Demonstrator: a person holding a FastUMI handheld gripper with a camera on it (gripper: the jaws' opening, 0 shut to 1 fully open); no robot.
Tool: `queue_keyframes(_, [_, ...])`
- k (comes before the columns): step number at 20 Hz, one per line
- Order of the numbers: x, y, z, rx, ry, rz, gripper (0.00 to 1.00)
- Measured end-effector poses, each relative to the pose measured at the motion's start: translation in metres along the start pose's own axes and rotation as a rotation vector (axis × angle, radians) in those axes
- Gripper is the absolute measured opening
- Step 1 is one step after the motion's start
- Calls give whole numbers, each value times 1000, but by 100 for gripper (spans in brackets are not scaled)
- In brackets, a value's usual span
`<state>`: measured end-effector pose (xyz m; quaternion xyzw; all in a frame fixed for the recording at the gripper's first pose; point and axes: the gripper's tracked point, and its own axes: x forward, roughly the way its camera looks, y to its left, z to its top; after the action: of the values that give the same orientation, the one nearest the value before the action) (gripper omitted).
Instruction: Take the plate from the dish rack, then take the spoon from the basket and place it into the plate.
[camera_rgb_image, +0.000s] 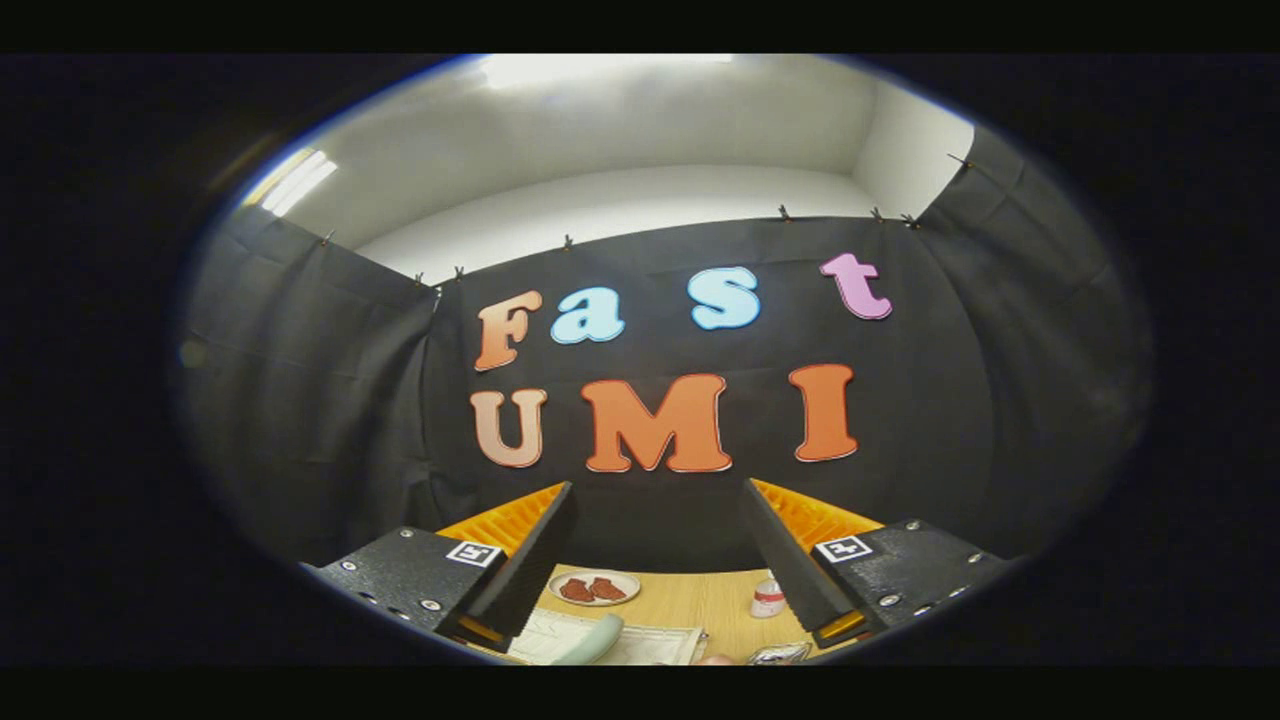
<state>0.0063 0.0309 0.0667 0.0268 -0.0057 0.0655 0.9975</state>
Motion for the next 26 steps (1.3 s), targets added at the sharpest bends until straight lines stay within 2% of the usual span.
queue_keyframes(3, [3, 1, -11, 1, 74, 10, 98])
queue_keyframes(7, [9, 7, -38, 88, 217, 40, 98])
queue_keyframes(11, [5, 14, -95, 143, 454, 71, 98])
queue_keyframes(20, [1, 35, -169, 157, 746, 128, 94])
queue_keyframes(26, [-3, 50, -232, 170, 967, 136, 88])
